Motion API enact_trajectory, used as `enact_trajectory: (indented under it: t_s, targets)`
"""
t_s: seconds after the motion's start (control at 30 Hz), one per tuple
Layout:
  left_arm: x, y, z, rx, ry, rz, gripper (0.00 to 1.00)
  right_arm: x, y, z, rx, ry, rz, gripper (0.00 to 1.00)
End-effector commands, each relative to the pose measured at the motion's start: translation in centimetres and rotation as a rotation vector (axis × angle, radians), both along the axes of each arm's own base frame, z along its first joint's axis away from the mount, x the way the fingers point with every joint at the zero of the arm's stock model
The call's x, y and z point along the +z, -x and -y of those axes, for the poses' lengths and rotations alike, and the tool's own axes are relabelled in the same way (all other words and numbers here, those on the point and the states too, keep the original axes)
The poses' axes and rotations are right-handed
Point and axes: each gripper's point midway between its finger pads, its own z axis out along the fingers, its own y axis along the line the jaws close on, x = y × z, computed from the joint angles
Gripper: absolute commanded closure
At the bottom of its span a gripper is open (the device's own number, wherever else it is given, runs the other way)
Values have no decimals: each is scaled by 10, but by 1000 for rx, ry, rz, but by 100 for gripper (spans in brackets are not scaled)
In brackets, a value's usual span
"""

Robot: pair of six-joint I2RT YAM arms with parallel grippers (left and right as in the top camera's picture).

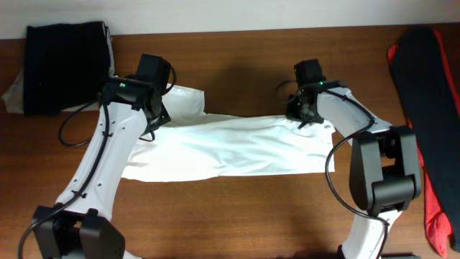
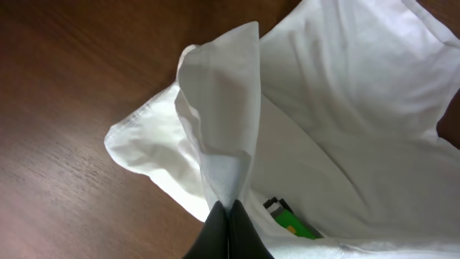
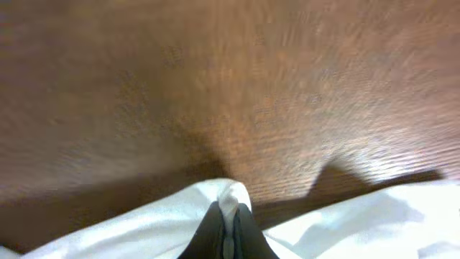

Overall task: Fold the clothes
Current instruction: 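Lift the shirt with both grippers and fling it flat onto table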

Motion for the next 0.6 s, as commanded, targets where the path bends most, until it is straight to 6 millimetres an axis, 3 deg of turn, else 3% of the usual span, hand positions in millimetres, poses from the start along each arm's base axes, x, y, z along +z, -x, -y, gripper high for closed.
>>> enact_trajectory:
  t_s: [0.0, 0.1, 0.23, 0.4, 0.5, 0.57]
  targets:
    - [10, 0, 0, -35, -6, 20, 99, 57, -14, 6, -64, 20, 112, 96]
    - [24, 2, -7, -28, -35, 62, 99, 82, -9, 12, -81, 38, 135, 96]
    - [72, 16, -16, -14, -38, 209, 99, 130, 9, 21, -128, 48, 200, 96]
    - [153, 58, -26, 0, 18, 483, 99, 233, 49, 28, -140, 1, 415, 96]
    - [212, 92, -34, -35, 38, 705, 99, 305, 89, 35, -148, -42, 608, 96]
    - [242, 113, -38, -51, 42, 809, 99, 337, 114, 39, -149, -63, 705, 96]
